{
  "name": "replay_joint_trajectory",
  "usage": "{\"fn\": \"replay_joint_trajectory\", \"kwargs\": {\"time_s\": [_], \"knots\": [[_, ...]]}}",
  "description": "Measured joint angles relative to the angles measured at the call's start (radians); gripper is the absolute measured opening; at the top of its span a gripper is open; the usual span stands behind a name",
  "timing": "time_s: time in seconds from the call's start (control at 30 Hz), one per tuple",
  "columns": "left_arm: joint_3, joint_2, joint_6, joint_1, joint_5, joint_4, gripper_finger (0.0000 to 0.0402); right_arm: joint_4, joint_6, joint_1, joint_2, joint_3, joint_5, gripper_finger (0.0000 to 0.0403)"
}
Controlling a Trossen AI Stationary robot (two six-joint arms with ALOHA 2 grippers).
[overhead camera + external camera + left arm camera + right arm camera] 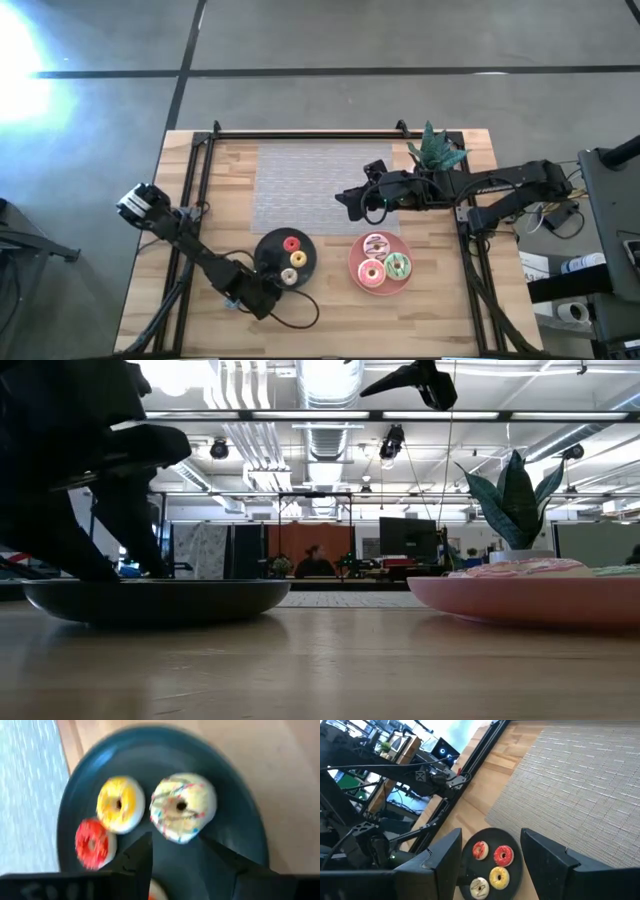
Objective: Pick & Place donuts
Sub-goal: Put the small white donut on the black plate, then put the small blue donut on the black plate
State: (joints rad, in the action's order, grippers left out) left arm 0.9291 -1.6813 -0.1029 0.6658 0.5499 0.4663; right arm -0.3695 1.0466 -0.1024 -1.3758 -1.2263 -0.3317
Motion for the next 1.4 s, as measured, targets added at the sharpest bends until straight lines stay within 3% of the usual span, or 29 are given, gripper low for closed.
{"fn": "replay_joint_trajectory", "kwargs": {"time_s": [0.23,0.3,0.43,0.5,0.67,0.8,1.03,1.4], "knots": [[0.086,0.070,-0.264,0.005,-0.080,0.309,0.0126,-0.001,-0.010,-0.005,0.000,0.000,0.000,0.0194],[0.100,0.114,-0.399,0.005,-0.179,0.343,0.0126,-0.001,-0.012,-0.005,0.000,0.000,0.000,0.0194],[0.052,0.195,-0.697,0.005,-0.504,0.291,0.0126,-0.001,-0.023,-0.005,0.000,0.000,0.000,0.0194],[0.001,0.230,-0.820,0.023,-0.586,0.257,0.0126,-0.001,-0.028,-0.005,0.000,0.000,-0.001,0.0194],[-0.126,0.316,-1.046,0.088,-0.610,0.249,0.0126,0.000,-0.033,-0.005,0.000,0.002,-0.001,0.0194],[-0.219,0.381,-1.130,0.114,-0.616,0.205,0.0126,0.001,-0.033,-0.005,0.000,0.003,-0.001,0.0194],[-0.382,0.437,-1.212,0.115,-0.619,-0.077,0.0126,0.003,-0.033,-0.005,0.000,0.003,-0.001,0.0194],[-0.416,0.430,-1.186,0.115,-0.661,-0.092,0.0122,0.003,-0.027,-0.005,0.000,0.003,-0.002,0.0194]]}}
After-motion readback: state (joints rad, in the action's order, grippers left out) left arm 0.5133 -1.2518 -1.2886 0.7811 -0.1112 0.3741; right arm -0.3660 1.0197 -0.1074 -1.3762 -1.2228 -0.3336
